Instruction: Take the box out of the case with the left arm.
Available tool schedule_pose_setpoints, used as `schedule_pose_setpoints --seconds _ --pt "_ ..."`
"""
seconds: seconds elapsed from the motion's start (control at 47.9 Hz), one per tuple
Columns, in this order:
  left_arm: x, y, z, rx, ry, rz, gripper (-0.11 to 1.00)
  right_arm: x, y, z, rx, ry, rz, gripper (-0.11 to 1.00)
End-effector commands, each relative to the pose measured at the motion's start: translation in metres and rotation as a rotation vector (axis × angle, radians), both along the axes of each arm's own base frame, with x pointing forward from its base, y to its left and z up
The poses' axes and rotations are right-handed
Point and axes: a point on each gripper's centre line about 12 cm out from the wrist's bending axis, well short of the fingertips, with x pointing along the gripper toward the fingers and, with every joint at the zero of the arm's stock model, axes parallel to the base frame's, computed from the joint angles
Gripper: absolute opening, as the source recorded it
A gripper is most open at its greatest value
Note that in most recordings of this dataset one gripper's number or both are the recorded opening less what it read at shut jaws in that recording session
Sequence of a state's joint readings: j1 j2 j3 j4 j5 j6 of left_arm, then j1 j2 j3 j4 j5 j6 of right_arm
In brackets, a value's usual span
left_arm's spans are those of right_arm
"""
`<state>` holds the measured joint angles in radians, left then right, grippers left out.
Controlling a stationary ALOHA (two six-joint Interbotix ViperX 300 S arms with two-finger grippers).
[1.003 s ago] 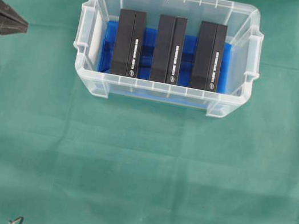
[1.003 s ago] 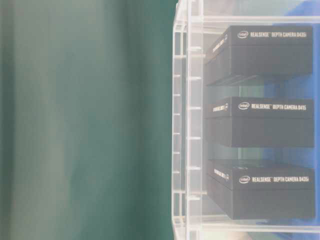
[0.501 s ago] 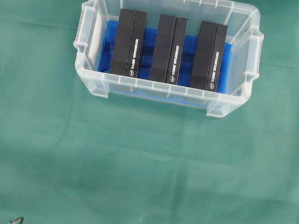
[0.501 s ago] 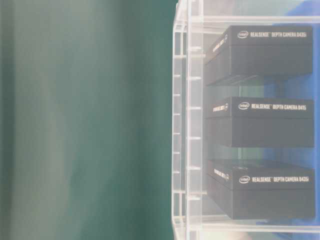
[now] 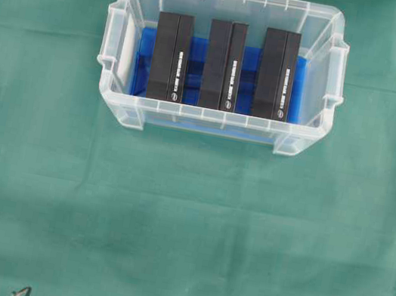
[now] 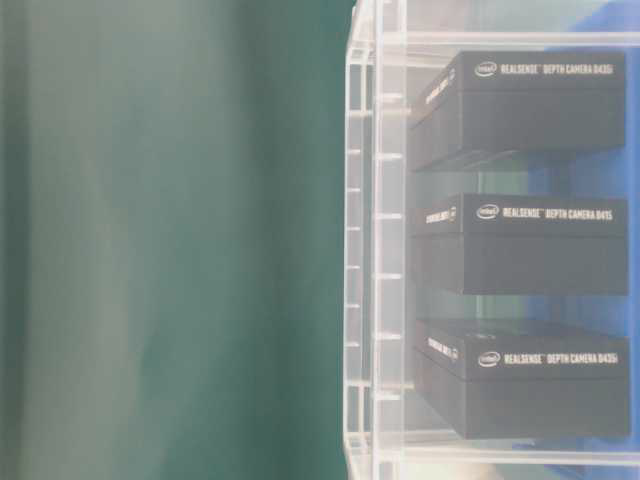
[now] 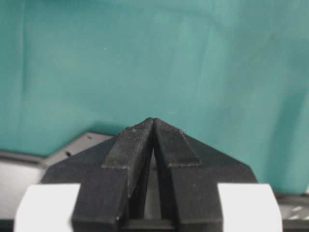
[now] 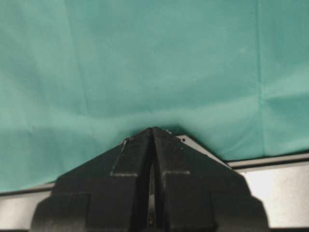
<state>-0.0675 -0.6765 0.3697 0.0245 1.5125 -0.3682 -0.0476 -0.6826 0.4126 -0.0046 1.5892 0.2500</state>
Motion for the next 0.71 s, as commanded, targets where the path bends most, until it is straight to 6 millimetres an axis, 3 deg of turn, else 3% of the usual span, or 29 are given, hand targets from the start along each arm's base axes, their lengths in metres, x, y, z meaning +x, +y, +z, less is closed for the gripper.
schedule_pose_setpoints --seconds 0.0,0.418,0.69 --pt "0.0007 0.0032 0.0072 -0.032 -0.02 0.102 0.0 0.0007 -0.0007 0.0078 -0.004 -0.024 -0.004 0.0" --pt "-0.0017 0.0063 0.0063 -0.323 -0.011 0.913 0.0 0.0003 -0.0025 0.0074 -0.018 -0.016 -0.01 0.0" --pt "0.001 0.0067 0.0038 -0.321 0.001 0.946 0.0 0.0007 -0.0025 0.0071 -0.017 -0.015 -0.011 0.0"
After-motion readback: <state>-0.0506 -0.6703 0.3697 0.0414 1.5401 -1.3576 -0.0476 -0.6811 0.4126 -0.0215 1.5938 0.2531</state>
